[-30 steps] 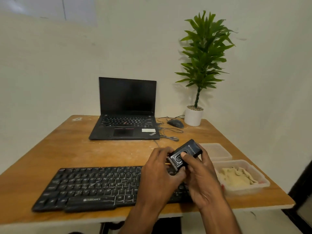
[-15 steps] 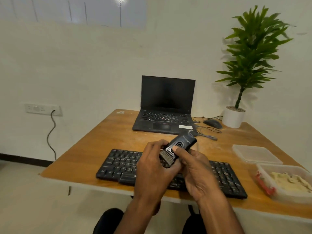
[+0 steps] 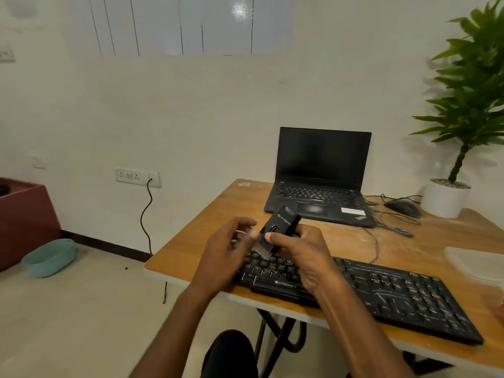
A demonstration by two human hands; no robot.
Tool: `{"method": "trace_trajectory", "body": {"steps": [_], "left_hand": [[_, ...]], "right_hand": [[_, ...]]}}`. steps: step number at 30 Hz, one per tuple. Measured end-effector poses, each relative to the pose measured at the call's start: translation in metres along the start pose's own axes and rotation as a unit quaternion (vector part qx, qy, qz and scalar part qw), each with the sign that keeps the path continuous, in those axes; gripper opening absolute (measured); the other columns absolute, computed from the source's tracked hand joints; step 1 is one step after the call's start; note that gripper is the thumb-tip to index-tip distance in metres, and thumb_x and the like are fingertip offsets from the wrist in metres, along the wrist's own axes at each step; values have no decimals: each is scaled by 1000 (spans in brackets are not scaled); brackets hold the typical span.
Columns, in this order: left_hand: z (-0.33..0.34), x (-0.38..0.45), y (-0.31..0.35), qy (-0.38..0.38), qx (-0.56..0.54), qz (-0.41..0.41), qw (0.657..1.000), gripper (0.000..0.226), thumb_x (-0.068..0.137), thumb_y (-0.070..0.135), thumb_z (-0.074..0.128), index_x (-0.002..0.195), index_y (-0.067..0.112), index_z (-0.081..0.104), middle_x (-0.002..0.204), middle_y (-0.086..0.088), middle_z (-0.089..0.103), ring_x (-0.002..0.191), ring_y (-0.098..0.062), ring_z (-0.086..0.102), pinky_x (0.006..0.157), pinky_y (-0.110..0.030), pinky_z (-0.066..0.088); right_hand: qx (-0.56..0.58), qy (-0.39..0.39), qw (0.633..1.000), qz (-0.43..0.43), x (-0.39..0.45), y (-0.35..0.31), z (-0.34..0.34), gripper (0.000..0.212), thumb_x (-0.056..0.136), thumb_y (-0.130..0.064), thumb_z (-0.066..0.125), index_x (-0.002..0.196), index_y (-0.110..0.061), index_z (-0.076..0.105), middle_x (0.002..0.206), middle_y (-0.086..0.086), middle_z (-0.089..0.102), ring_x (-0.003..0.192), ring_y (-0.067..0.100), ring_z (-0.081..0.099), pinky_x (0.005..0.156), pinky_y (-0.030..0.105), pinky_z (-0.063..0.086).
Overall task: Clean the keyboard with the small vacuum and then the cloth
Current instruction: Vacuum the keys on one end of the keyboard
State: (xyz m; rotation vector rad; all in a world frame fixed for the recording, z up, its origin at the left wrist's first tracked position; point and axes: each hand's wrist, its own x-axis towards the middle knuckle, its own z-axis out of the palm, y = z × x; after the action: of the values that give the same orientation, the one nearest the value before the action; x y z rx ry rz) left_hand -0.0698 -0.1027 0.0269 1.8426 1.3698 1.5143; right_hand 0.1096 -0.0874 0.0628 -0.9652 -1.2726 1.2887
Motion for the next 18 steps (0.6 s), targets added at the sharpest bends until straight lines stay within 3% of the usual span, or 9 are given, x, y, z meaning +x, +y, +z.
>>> {"method": "trace_trajectory", "body": {"steps": [2,5,10,14,18], "left_hand": [[-14,8,-25,40,44,-19,998,18,107,35,57,123,35,66,106,12,74,96,-2,72,83,-30,61],[-25,22,-56,27,79,-68,994,24,108,27,55,128,34,67,107,11,73,97,-4,71,90,-39,62],[-26,42,-73,-32,105,-100,989,27,105,26,61,130,27,71,114,11,73,101,-1,67,92,-27,56],[-21,49,-79,-97,107,-101,984,23,103,27,63,121,24,78,107,9,79,95,-2,72,91,-33,59],[-21,51,-83,-119,121,-96,981,19,103,22,61,107,26,79,93,8,80,84,-6,74,81,-39,61]], "right_hand": [[-25,5,1000,-5,12,5,5,27,78,-2,81,104,-6,73,94,6,78,89,23,75,75,33,60],[-63,1,998,-25,29,11,9,30,78,-4,82,105,-10,72,95,4,78,90,22,75,75,36,61],[-181,-15,981,-72,60,17,16,50,73,-16,87,119,-20,65,105,-2,74,99,15,71,84,38,60],[-279,-44,950,-133,72,16,30,55,78,-15,83,126,-19,57,113,-8,67,98,2,62,72,15,50],[-348,-55,922,-164,78,24,42,55,79,-17,82,126,-20,55,110,-7,66,91,3,61,63,11,45]]}}
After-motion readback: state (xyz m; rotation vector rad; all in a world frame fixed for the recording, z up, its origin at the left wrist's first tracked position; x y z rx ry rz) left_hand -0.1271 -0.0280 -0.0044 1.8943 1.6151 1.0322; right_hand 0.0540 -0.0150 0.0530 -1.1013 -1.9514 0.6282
